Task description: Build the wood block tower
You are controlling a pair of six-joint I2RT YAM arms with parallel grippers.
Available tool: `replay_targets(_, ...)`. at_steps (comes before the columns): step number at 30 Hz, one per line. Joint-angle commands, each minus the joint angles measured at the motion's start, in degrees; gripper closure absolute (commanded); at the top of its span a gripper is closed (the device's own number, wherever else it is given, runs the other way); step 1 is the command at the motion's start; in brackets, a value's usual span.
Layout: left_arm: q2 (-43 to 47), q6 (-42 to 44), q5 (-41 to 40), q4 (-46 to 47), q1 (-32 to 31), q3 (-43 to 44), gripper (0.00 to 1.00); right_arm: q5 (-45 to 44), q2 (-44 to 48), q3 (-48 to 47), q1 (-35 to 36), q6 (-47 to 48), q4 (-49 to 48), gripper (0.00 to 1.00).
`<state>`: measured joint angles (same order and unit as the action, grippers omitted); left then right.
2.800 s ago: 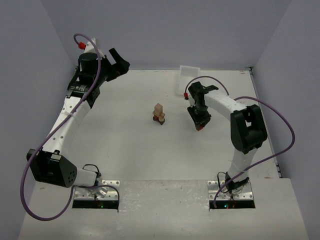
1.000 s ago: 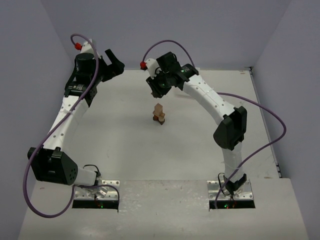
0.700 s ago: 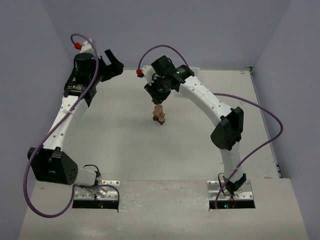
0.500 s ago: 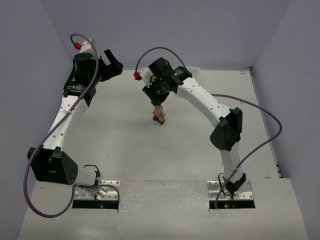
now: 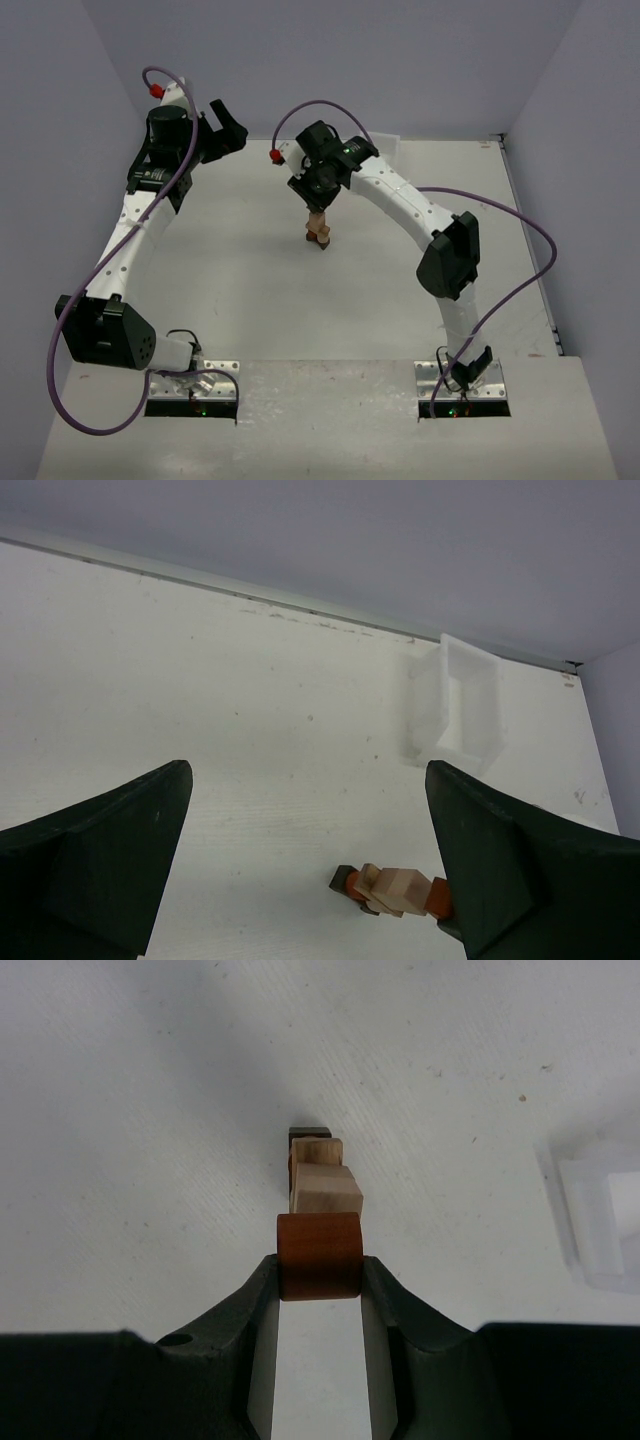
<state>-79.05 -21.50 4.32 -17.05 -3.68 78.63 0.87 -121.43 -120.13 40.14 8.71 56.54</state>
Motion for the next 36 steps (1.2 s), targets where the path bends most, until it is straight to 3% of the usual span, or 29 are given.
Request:
replay_targets(1, -0.2, 0.3, 1.1, 1.3, 0.6, -0.1, 0.00, -1.6, -1.5, -0.8, -0.2, -0.5, -2.1, 0.74)
replay_targets(20, -0.7, 0.5, 2.2, 1.5, 0.6, -0.1, 0.00, -2.2, -1.6, 1.1, -0.2, 0.3, -3.2, 0.66)
replay_targets(36, -0.8, 0.4, 2.8, 1.6, 0.6, -0.1, 0.00, -2.7, -0.8, 1.1, -0.3, -0.4, -3.8, 0.42)
